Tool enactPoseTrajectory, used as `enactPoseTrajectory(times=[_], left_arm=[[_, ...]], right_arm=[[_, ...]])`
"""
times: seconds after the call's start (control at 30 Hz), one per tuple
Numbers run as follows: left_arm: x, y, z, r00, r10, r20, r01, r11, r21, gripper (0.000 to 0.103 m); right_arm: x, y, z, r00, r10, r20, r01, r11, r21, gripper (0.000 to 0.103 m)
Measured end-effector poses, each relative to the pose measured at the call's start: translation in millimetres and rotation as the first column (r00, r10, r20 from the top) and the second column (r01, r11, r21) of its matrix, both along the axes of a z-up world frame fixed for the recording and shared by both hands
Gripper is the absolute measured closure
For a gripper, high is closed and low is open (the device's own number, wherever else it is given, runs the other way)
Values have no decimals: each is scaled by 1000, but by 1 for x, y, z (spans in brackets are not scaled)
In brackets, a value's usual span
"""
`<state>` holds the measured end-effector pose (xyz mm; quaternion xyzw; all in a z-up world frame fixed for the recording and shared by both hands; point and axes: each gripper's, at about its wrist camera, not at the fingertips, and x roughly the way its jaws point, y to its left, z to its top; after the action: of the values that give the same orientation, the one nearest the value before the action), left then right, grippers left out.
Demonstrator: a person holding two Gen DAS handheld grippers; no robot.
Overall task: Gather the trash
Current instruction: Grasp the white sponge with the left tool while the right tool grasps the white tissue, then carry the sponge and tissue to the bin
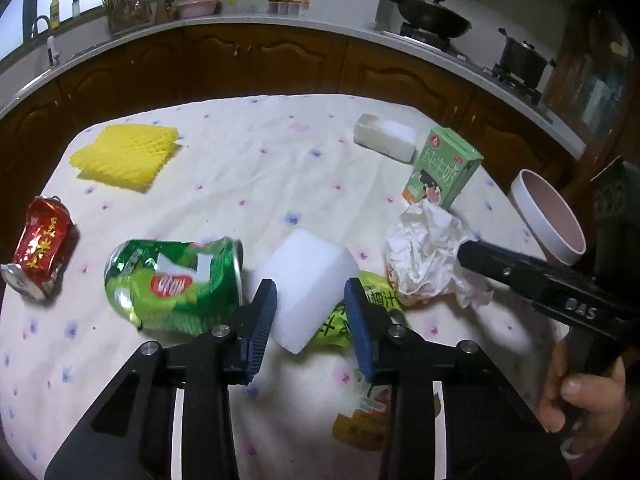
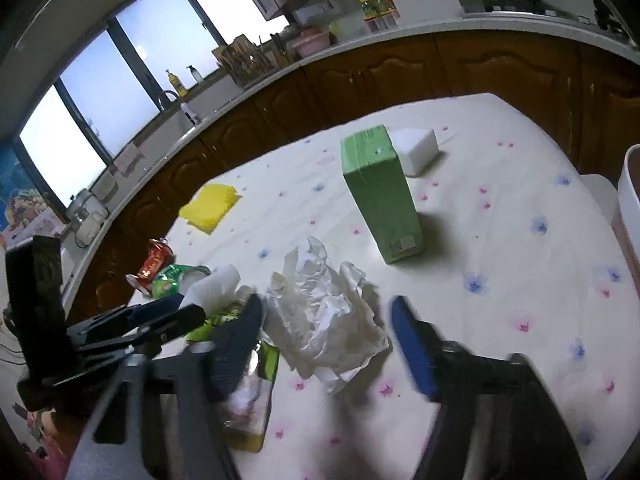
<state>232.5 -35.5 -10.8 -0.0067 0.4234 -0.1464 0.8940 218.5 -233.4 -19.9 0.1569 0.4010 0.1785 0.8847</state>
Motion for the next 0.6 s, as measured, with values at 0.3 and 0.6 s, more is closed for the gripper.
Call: enactPoseTrajectory(times=[0.3, 0.6], left_arm=[[-3, 3, 12, 999, -10, 32, 11, 999, -31, 99], [-13, 1, 34, 996, -18, 86, 23, 998, -64, 100]], right_arm=[[-10, -6, 12, 999, 0, 39, 0, 1000, -8, 85], [-28, -26, 34, 995, -37, 94, 34, 999, 26, 86]])
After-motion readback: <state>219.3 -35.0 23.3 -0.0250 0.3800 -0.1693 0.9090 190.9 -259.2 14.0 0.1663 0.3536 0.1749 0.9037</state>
